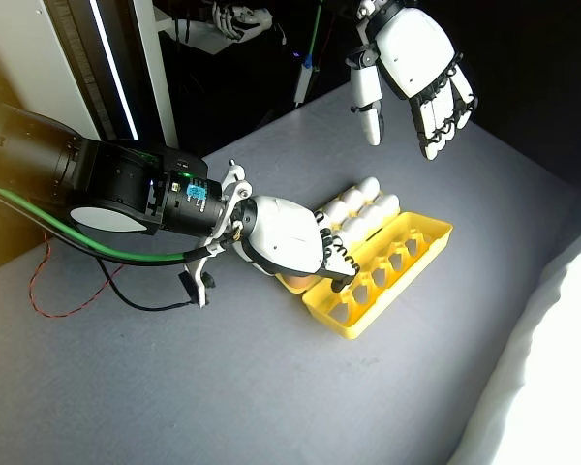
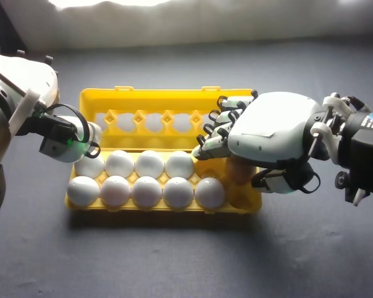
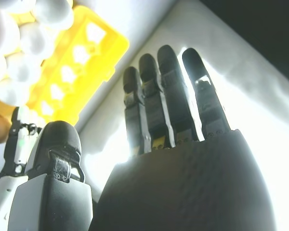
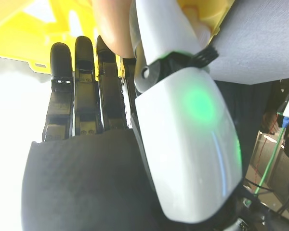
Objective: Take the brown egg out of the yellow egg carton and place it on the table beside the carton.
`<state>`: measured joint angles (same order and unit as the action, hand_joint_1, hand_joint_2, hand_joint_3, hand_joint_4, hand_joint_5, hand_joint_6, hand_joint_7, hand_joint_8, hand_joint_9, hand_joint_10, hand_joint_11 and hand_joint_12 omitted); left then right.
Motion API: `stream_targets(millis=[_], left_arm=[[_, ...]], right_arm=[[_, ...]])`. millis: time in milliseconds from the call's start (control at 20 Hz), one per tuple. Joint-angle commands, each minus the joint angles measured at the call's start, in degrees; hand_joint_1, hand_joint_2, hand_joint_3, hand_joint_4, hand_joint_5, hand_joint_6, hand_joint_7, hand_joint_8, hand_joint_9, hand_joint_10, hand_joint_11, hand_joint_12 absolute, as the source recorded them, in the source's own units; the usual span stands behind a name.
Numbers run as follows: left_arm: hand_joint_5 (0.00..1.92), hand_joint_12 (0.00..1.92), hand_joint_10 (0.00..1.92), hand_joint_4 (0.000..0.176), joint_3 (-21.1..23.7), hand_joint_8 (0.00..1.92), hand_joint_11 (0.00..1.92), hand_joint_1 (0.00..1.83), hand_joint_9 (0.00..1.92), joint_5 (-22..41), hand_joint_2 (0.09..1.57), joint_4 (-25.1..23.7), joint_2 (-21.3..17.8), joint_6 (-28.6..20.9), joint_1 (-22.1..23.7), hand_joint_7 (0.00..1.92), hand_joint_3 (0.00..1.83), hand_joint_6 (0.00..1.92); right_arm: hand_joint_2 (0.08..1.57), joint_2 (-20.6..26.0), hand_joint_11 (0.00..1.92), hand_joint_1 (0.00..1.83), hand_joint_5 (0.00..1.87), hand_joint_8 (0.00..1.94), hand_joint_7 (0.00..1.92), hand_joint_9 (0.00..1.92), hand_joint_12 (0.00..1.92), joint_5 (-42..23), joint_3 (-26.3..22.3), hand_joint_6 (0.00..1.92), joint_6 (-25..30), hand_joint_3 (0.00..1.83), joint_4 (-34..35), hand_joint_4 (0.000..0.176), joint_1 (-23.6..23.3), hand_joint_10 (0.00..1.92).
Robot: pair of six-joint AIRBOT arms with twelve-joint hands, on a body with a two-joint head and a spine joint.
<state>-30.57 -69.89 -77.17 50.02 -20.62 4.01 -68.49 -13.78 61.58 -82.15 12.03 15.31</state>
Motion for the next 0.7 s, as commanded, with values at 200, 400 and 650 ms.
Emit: stream_targets(millis=[200,400,650], left_arm=[[0.47,0.79,0.0,0.0,0.3,0.0,0.04,0.16,0.47,-1.6,1.3,-5.6,-0.4,0.2,0.6,0.5,0.0,0.0],[0.46,0.78,0.0,0.0,0.3,0.0,0.03,0.15,0.46,-1.6,1.3,-5.5,-0.4,0.2,0.6,0.5,0.0,0.0],[0.43,0.77,0.0,0.0,0.3,0.0,0.01,0.14,0.43,-1.6,1.31,-5.5,-0.4,0.2,0.6,0.46,0.0,0.0]], right_arm=[[1.08,0.1,0.0,1.23,0.42,0.01,0.45,0.24,1.26,-7.0,0.8,0.01,0.1,0.0,-0.3,0.0,0.5,0.51],[1.09,-0.4,0.0,1.23,0.47,0.03,0.51,0.29,1.32,-7.3,1.8,0.03,0.1,0.0,-0.3,0.0,1.4,0.53],[1.08,-0.5,0.0,1.23,0.51,0.03,0.55,0.32,1.36,-7.6,2.0,0.03,0.2,0.0,-0.3,0.0,1.3,0.55]])
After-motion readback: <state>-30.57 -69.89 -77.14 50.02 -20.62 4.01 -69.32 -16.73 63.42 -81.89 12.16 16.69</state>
